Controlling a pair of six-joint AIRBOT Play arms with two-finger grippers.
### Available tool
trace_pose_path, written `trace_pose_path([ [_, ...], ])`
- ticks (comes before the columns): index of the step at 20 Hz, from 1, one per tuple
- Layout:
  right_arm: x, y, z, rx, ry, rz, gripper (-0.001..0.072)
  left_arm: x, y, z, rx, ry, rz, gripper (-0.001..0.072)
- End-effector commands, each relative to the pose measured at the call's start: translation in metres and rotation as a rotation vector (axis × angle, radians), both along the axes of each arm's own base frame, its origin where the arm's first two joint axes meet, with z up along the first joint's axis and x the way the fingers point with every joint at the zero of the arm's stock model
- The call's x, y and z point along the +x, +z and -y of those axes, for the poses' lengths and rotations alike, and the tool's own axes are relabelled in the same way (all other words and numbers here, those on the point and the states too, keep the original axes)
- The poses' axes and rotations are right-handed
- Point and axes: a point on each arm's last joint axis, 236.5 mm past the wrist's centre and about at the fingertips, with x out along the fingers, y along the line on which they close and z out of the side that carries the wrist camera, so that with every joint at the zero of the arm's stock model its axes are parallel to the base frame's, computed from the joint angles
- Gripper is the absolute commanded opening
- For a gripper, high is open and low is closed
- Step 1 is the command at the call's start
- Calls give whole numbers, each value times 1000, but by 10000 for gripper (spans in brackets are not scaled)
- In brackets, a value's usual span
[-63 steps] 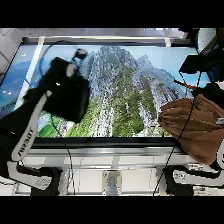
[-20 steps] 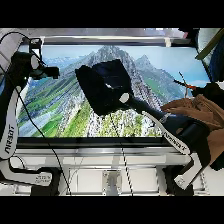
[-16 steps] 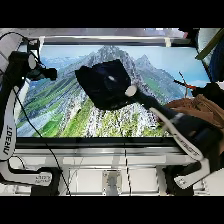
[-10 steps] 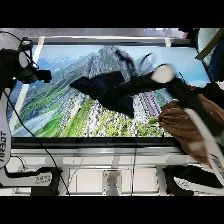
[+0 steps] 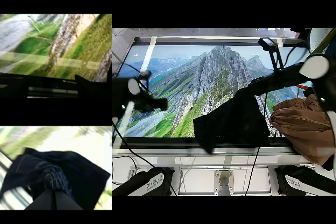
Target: Fold the clothes and pants, and hang the long-sleeved shirts on hangers.
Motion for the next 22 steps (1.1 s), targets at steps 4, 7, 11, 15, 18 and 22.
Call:
trace_pose_path([
  [4,52,-121,29,-111,-94,-242,20,-11,-21,124,-499,-116,54,614],
  [7,70,-142,24,-95,-119,-237,19,-52,-27,166,-563,-276,-99,614],
  [11,72,-138,23,-91,-118,-227,20,-72,-30,218,-596,-374,-79,613],
  [15,65,-139,24,-106,-83,-242,20,-114,-47,211,-584,-317,-146,613],
  [18,65,-139,24,-109,-69,-234,20,-140,-50,198,-607,-209,-150,613],
  [22,64,-138,21,-98,-62,-235,20,-132,-55,221,-719,-96,-56,613],
])
